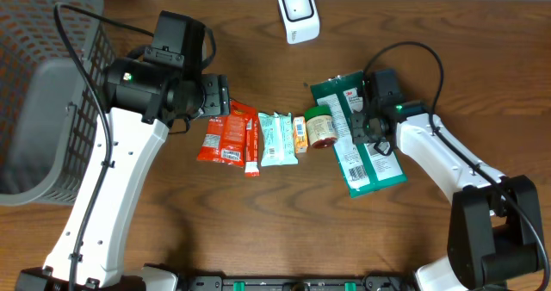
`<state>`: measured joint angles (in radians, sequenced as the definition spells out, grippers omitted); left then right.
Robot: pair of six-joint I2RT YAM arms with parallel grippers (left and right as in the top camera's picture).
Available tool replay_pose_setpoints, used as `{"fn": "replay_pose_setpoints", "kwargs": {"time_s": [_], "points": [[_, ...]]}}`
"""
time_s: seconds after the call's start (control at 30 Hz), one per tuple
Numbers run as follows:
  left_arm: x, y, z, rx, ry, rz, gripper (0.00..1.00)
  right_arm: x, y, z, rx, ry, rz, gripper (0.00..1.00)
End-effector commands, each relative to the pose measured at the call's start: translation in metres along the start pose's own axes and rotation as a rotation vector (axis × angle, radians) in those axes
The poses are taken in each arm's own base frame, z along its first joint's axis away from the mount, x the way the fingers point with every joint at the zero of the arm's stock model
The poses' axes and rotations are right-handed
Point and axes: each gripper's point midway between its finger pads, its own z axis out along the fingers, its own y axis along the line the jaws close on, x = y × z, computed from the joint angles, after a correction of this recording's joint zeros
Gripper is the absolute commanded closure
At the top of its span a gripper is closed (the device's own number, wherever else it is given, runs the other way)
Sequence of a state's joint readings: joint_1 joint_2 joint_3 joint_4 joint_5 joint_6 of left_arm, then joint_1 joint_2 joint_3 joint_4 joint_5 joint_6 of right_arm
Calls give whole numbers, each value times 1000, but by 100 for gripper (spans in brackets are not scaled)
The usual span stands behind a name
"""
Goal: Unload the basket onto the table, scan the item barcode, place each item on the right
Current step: 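Push the glove pack left against the jar with the right gripper, then lift the right gripper up and away from the glove pack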
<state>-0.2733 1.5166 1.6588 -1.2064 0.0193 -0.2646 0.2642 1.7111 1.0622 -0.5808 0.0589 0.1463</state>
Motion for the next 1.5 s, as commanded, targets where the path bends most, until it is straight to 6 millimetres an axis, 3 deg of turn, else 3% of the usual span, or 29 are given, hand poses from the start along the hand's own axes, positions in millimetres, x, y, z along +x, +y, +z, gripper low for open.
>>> {"fn": "replay_pose_setpoints", "kwargs": {"time_s": [0.0, 0.27, 0.37, 0.57, 0.77, 0.83, 1.0, 1.13, 1.47], "points": [[4, 3, 3, -17, 13, 11, 23, 7, 3, 7, -14, 27, -93, 51], [4, 3, 3, -17, 12, 11, 22, 29, 12, 42, -58, 113, -160, 52], [4, 3, 3, -17, 12, 11, 23, 31, -3, 51, 22, 127, -113, 56], [4, 3, 3, -17, 13, 11, 23, 36, -38, 49, 184, 137, 87, 65], [4, 3, 3, -17, 13, 11, 22, 46, -56, 47, 229, 168, 252, 65], [4, 3, 3, -17, 13, 11, 23, 48, -52, 47, 200, 178, 265, 65], [4, 3, 3, -18, 14, 11, 22, 49, -18, 50, 33, 209, 308, 64], [4, 3, 3, -18, 14, 11, 22, 41, -2, 51, -2, 177, 288, 64], [5, 3, 3, -19, 18, 11, 23, 36, 8, 51, -21, 151, 265, 62]]}}
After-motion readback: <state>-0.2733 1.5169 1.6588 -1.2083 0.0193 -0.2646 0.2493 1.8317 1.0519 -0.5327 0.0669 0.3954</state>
